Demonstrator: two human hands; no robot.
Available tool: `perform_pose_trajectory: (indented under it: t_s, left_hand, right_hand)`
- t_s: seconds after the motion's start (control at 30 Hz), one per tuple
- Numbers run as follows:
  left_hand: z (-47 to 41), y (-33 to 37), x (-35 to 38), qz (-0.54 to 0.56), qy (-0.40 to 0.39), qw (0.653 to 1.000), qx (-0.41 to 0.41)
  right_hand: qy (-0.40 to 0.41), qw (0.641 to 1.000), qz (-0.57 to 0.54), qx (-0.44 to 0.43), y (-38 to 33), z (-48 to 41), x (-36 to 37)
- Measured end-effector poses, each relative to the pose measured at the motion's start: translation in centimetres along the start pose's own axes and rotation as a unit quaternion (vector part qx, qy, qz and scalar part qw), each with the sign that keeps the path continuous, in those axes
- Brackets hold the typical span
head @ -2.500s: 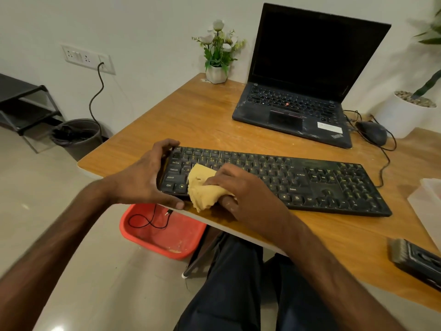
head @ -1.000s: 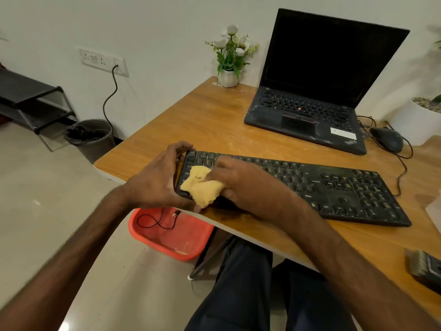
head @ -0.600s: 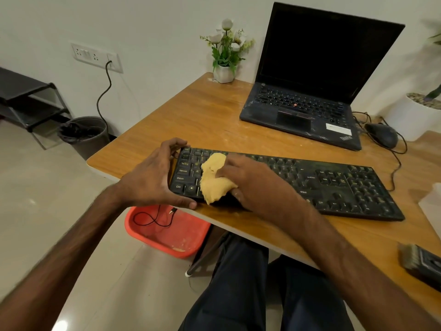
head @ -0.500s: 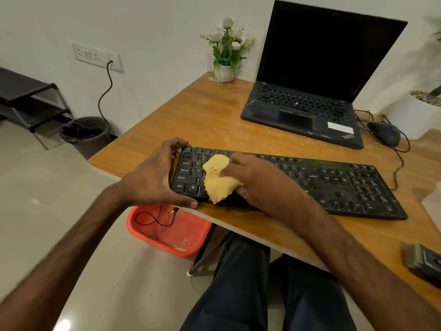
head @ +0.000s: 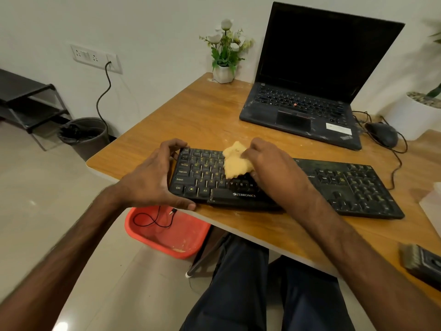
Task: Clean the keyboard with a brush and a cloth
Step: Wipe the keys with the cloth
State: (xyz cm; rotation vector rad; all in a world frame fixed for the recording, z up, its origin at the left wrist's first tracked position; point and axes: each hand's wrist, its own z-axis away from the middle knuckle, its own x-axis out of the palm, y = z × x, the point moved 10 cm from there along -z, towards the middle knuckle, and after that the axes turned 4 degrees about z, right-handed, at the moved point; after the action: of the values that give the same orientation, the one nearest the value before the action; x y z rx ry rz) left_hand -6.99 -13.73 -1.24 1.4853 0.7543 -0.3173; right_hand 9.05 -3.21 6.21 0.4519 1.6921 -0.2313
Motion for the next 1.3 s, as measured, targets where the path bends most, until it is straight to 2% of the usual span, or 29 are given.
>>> perform_pose_trajectory:
  t_s: [0.1, 0.23, 0.4, 0.57, 0.73, 0.9, 1.1, 1.23, 1.3]
  left_hand:
    - [0.0, 0.0, 0.1, 0.013, 0.002, 1.0, 0.0]
    - [0.0, 0.4, 0.1, 0.025, 0.004, 1.0, 0.012]
    - [0.0, 0.6, 0.1, 0.042, 0.003, 0.999, 0.012]
    - [0.2, 0.6, 0.1, 0.055, 0.0, 0.998, 0.007]
    - [0.0, 0.5, 0.1, 0.046, 0.004, 0.999, 0.002]
    - [0.0, 0.6, 0.0, 0.058, 0.002, 0.998, -0.002]
    - [0.1, 0.7, 0.1, 0.083, -0.001, 0.997, 0.001]
    - [0.2, 0.6, -0.1, 0.072, 0.003, 0.997, -0.002]
    - [0.1, 0.4, -0.2, 0.074, 0.006, 0.997, -0.006]
  right_hand:
    - [0.038, 0.995, 0.008, 0.092, 2.5, -1.5, -0.5]
    - [0.026, 0.988, -0.084, 0.128, -0.3, -4.1, 0.6]
    - [0.036, 0.982, -0.162, 0.093, -5.4, -7.2, 0.9]
    - [0.004, 0.989, -0.141, 0.044, -5.9, -7.0, 0.9]
    - [-0.015, 0.991, -0.064, 0.114, -1.0, -4.3, 0.2]
    - [-0.028, 0.992, -0.082, 0.09, -4.2, -5.3, 0.1]
    - [-0.001, 0.981, -0.17, 0.096, -5.1, -7.4, 1.1]
    - [0.038, 0.985, -0.167, 0.016, -9.1, -8.6, 0.6]
    - [0.031, 0.986, -0.162, -0.023, -9.6, -8.6, 0.8]
